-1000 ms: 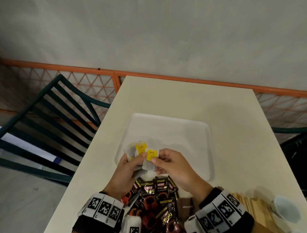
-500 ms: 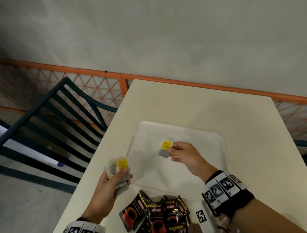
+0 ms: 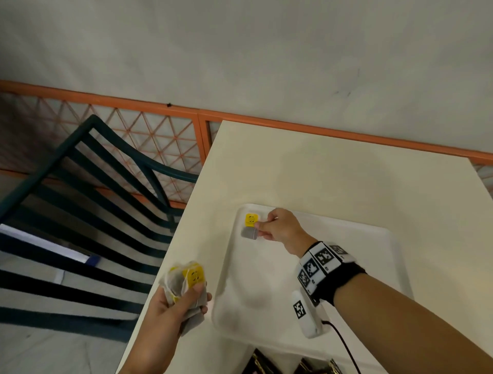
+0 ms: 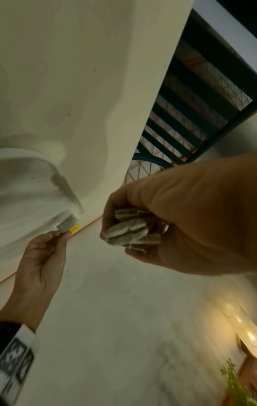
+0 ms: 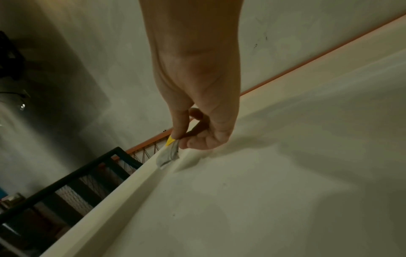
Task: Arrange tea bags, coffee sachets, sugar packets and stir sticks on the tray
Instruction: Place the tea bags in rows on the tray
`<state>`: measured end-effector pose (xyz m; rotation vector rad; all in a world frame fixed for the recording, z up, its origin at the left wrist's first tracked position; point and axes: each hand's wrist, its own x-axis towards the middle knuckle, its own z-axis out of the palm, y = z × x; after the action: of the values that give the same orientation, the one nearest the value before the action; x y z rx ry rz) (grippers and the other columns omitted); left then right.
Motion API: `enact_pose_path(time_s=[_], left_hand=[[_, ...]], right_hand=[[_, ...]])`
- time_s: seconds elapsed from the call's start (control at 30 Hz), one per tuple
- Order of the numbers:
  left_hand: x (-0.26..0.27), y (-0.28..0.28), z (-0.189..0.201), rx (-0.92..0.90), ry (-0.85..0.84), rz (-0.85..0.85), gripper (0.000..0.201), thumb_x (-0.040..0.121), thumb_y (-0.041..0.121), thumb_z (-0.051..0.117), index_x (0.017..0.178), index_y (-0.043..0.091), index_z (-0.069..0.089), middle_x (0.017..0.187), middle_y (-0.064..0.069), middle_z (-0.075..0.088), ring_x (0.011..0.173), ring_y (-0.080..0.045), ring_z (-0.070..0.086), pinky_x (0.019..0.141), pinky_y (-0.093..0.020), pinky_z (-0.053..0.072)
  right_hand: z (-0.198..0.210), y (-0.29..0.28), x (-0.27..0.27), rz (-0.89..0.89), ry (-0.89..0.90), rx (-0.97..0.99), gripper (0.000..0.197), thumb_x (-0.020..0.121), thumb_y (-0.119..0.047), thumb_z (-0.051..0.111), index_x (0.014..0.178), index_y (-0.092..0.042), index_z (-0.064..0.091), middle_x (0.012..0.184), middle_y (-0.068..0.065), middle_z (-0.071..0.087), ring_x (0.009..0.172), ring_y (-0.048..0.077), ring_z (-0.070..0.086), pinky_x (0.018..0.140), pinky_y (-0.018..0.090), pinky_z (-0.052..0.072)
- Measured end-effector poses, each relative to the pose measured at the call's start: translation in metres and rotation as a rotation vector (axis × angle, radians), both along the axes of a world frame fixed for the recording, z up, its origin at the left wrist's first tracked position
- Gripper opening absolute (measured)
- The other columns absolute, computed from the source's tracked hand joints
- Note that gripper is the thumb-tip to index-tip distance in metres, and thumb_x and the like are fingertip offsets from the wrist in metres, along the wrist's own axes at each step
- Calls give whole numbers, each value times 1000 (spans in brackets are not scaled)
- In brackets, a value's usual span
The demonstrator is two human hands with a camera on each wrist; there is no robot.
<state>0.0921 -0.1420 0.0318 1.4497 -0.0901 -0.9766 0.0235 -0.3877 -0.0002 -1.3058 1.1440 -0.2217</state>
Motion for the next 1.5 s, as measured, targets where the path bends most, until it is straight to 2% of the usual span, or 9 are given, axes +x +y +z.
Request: enact_pose_path(time_s=[0.23, 0.37, 0.5, 0.6, 0.73, 0.87, 1.07, 1.23, 1.5], left_hand=[[6, -8, -4, 51, 66, -34, 37, 74, 22, 74, 107, 13, 61, 69, -5, 71, 63, -18, 67, 69, -35, 55], [6, -8, -13, 56, 72, -84, 91, 27, 52, 88, 107, 15, 62, 75, -12, 72, 62, -19, 66, 62, -31, 55], [8, -14, -17, 82, 83, -80, 40, 75, 24, 73, 110, 10, 59, 70, -9, 71, 62, -19, 65, 60, -31, 55], [8, -17, -21, 86, 78, -86, 25, 83, 16, 62, 108, 12, 59, 70, -6, 72, 69, -23, 65, 63, -32, 55], [6, -18, -24, 50, 89, -86, 26, 84, 15, 62, 109, 13, 59, 72, -6, 72, 73, -24, 66, 67, -32, 56], [7, -23, -22, -1, 104, -141, 25, 82, 15, 60, 107, 12, 60, 70, -6, 70, 66, -17, 66, 67, -30, 55], [14, -37, -19, -153, 83, -180, 59, 68, 31, 75, 111, -3, 52, 74, -12, 64, 65, -18, 59, 64, -30, 47], [12, -47, -17, -201, 43, -200, 62, 62, 39, 73, 105, -2, 55, 73, -10, 63, 63, -18, 57, 63, -32, 42], [2, -51, -15, -232, 45, -229, 61, 68, 63, 65, 90, 7, 64, 73, -13, 59, 61, -17, 52, 56, -27, 39]], right_hand=[[-16, -12, 20, -24, 126, -133, 39, 78, 3, 69, 61, -14, 38, 65, 7, 53, 49, 13, 57, 41, 17, 50], [-19, -14, 26, 0, 168, -263, 41, 75, 2, 71, 59, -15, 37, 58, 7, 53, 50, 18, 57, 66, 39, 56], [-19, -14, 26, 23, 168, -304, 40, 76, 2, 70, 59, -14, 37, 55, 6, 53, 48, 16, 57, 62, 34, 56], [-21, -15, 24, 28, 155, -296, 39, 77, 1, 69, 60, -15, 37, 54, 4, 53, 43, 9, 56, 50, 20, 51], [-21, -16, 22, 42, 148, -275, 37, 79, -2, 69, 62, -15, 39, 54, 2, 55, 36, 4, 56, 47, 16, 50], [-20, -12, 21, 34, 189, -379, 34, 81, -11, 66, 62, -16, 38, 60, 1, 52, 62, 24, 60, 67, 36, 53], [23, 28, 7, 316, -22, -275, 20, 90, -30, 57, 76, -16, 53, 71, -1, 60, 60, 14, 58, 54, 22, 45], [41, 62, -15, 503, -187, -39, 11, 89, -23, 60, 90, -12, 60, 79, 1, 62, 65, 11, 56, 56, 18, 46], [35, 67, -23, 337, -285, 71, 12, 87, -7, 60, 80, -16, 57, 73, 0, 59, 65, 11, 56, 61, 22, 46]])
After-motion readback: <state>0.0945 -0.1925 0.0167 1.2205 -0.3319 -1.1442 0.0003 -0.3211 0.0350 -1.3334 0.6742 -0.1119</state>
